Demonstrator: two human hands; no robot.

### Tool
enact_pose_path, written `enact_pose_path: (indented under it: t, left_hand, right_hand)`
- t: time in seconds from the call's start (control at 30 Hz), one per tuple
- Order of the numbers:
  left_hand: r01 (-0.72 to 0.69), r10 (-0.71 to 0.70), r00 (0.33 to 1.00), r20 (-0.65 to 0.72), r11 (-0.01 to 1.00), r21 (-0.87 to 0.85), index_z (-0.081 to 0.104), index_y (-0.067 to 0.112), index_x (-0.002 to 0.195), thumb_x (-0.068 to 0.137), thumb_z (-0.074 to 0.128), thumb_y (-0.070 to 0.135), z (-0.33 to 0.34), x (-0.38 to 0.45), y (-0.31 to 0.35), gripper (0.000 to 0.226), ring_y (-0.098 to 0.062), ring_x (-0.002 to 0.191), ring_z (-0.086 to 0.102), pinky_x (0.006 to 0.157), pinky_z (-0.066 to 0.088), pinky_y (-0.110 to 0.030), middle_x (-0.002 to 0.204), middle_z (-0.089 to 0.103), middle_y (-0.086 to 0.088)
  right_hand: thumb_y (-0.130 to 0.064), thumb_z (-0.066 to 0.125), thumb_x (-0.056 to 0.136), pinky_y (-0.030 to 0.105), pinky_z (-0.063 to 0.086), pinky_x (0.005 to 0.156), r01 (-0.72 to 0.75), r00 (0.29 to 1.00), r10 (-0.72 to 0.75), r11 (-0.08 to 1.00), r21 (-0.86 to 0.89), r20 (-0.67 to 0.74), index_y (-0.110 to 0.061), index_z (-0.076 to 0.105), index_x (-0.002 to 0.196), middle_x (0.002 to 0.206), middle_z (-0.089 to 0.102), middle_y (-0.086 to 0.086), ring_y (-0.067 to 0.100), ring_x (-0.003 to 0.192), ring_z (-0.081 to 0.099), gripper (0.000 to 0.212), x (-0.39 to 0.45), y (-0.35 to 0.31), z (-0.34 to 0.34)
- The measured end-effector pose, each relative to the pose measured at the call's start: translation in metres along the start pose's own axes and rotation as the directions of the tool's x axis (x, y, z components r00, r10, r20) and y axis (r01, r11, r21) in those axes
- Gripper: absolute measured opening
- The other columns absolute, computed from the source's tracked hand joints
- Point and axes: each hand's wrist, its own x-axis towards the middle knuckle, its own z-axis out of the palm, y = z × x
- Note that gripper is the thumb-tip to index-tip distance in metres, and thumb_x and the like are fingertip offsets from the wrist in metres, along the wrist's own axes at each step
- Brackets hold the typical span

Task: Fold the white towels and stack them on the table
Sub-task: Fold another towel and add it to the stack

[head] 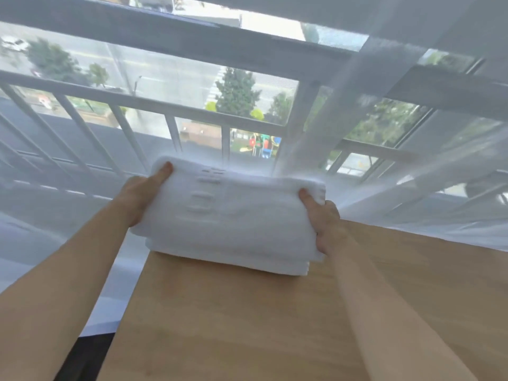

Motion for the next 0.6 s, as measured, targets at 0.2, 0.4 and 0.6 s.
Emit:
enact_pose_path:
  t: [0.2,0.4,0.6]
  left_hand:
    - [-0.050,0.076,0.992,-0.103,0.972,0.231,0.066,0.005,0.095,0.068,0.047,0.094,0.018,0.018,-0.015,0.095,-0.030,0.085,0.053,0.078,0.039,-0.039,0.097,0.060,-0.012]
    - [-0.120,0.215,0.955,-0.207,0.911,0.395,0.063,0.010,0.104,0.077,0.041,0.088,0.023,0.006,-0.014,0.085,-0.035,0.101,0.061,0.079,0.043,-0.043,0.106,0.067,-0.009]
    - [-0.730,0.849,0.513,0.125,0.356,0.583,0.058,0.016,0.133,0.096,0.046,0.035,0.051,-0.041,0.002,0.044,-0.028,0.137,0.048,0.111,0.033,-0.044,0.143,0.057,-0.006]
  right_hand:
    - [-0.082,0.063,0.069,0.038,0.051,0.077,0.048,0.992,-0.062,0.990,-0.129,-0.109,-0.021,0.049,0.106,0.103,0.060,-0.001,0.019,0.090,0.060,0.073,0.014,0.029,0.006]
    - [-0.081,0.058,0.076,0.038,0.045,0.075,0.073,0.985,-0.104,0.975,-0.210,-0.138,-0.014,0.050,0.114,0.101,0.059,-0.001,0.020,0.092,0.059,0.078,0.014,0.022,0.009]
    - [-0.040,0.053,0.095,0.043,0.039,0.093,0.344,0.642,-0.733,0.539,-0.769,-0.226,-0.011,0.052,0.119,0.118,0.058,0.007,0.031,0.107,0.056,0.037,-0.020,0.005,0.022]
